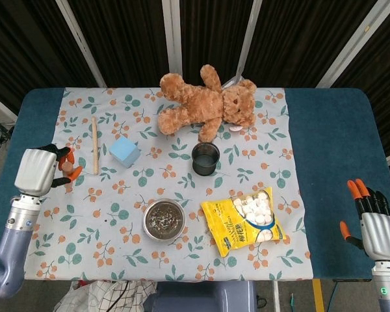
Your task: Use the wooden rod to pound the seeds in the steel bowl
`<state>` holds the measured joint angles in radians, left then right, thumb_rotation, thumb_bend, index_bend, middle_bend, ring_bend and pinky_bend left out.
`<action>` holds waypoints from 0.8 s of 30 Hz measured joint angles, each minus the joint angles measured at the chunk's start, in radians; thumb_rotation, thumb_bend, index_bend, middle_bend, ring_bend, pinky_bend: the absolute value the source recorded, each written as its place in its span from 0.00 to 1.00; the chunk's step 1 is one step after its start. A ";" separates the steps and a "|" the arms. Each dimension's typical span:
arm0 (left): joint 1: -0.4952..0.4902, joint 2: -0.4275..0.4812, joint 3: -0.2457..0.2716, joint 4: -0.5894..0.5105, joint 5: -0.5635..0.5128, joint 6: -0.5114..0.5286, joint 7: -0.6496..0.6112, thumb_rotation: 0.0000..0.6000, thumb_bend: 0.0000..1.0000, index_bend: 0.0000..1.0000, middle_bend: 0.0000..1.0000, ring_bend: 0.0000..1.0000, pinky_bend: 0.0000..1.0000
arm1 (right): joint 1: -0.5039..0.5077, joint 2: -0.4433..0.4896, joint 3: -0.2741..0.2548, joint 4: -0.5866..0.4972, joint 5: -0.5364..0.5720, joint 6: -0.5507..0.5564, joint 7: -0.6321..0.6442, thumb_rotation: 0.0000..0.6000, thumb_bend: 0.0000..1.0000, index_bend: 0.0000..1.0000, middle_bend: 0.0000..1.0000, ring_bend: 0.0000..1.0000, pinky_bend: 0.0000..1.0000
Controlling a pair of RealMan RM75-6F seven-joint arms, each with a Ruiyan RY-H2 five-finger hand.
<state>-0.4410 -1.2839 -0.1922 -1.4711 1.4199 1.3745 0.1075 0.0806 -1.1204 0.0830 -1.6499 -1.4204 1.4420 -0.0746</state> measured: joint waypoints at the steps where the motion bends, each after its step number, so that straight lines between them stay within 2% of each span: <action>1: 0.005 0.001 0.008 0.019 0.003 0.000 -0.008 1.00 0.87 0.63 0.78 0.58 0.73 | 0.000 0.000 0.000 0.000 0.000 0.000 0.000 1.00 0.42 0.00 0.00 0.00 0.00; 12: 0.041 -0.005 0.074 0.159 0.048 -0.006 -0.081 1.00 0.87 0.63 0.78 0.58 0.73 | 0.000 -0.001 0.002 -0.002 0.002 0.002 -0.007 1.00 0.42 0.00 0.00 0.00 0.00; 24: 0.025 -0.069 0.097 0.150 0.080 -0.032 -0.079 1.00 0.87 0.62 0.77 0.56 0.71 | -0.002 -0.002 0.003 -0.002 0.005 0.004 -0.006 1.00 0.42 0.00 0.00 0.00 0.00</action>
<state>-0.4161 -1.3524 -0.0957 -1.3215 1.4997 1.3425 0.0286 0.0791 -1.1226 0.0858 -1.6522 -1.4154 1.4456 -0.0805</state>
